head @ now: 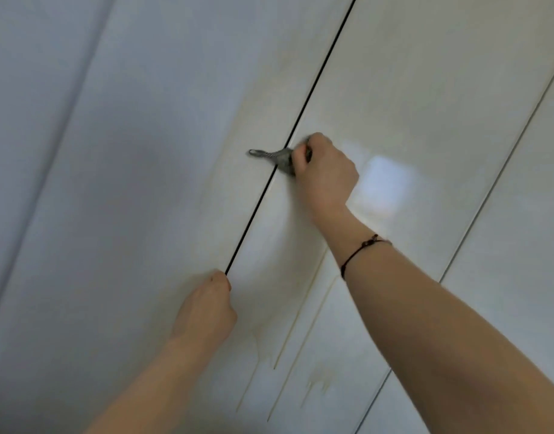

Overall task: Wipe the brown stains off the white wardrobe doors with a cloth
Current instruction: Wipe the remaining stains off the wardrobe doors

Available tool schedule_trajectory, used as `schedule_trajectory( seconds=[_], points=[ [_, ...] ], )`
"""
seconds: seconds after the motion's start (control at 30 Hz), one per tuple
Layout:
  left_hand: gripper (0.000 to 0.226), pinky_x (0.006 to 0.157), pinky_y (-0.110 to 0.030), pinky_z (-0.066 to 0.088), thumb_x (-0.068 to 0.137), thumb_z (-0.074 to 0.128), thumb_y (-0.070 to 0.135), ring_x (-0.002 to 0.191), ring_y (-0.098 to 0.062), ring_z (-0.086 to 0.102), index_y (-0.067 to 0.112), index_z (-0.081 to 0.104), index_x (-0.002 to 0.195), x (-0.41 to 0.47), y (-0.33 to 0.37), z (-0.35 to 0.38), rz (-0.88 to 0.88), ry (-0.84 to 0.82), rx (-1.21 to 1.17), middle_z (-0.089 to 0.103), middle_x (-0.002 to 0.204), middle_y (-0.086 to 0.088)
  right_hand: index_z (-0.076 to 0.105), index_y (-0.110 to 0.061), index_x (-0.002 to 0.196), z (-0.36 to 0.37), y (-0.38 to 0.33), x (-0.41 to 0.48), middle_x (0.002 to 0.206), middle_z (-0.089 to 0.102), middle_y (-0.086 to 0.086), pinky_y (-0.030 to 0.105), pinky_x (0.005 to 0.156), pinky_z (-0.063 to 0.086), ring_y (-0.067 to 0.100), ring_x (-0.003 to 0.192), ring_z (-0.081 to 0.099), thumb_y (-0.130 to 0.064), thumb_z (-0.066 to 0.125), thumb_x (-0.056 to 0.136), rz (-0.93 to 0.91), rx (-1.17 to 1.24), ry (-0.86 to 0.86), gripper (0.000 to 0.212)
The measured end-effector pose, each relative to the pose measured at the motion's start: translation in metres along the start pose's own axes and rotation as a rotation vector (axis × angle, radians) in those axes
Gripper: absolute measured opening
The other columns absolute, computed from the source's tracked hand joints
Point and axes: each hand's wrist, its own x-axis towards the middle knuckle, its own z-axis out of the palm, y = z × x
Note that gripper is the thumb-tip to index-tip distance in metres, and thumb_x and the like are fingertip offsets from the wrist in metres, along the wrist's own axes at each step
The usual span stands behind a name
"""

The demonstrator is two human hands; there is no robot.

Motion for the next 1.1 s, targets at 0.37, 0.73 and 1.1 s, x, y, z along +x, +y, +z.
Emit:
schedule_trajectory(
  seconds=[0.37, 0.73, 1.1],
  points=[
    [0.031, 0.076, -0.045, 0.049, 0.086, 0.051, -0.002, 0.095, -0.037, 0.061, 0.005, 0.052, 0.116, -0.015, 0.003, 0.0, 0.033, 0.051, 0.106, 0.056, 0.111, -0.015, 0.053, -0.021, 0.068, -0.011, 0.085, -0.103, 0.061, 0.055, -0.002, 0.027, 0.042, 0.034, 0.022, 0.051, 0.055, -0.033, 0.062, 0.089, -0.633, -0.121, -0.071, 0.026],
    [0.077, 0.097, -0.044, 0.05, 0.069, 0.05, -0.004, 0.133, -0.04, 0.043, -0.008, 0.038, 0.145, -0.027, 0.021, 0.003, 0.152, 0.117, 0.34, 0.043, 0.142, -0.023, 0.056, -0.023, 0.072, -0.014, 0.095, -0.179, 0.061, 0.054, -0.002, 0.026, 0.041, 0.039, 0.021, 0.049, 0.053, -0.034, 0.066, 0.087, -0.669, -0.064, -0.208, 0.02],
    [0.092, 0.108, -0.042, 0.042, 0.074, 0.053, 0.002, 0.15, -0.043, 0.016, -0.006, 0.01, 0.156, -0.037, 0.028, 0.022, 0.131, 0.014, 0.376, 0.01, 0.161, -0.031, 0.048, -0.029, 0.084, -0.053, 0.158, -0.08, 0.053, 0.042, -0.014, 0.019, 0.046, 0.019, 0.016, 0.048, 0.043, -0.048, 0.044, 0.096, 0.143, -0.143, 0.07, 0.023]
  ],
)
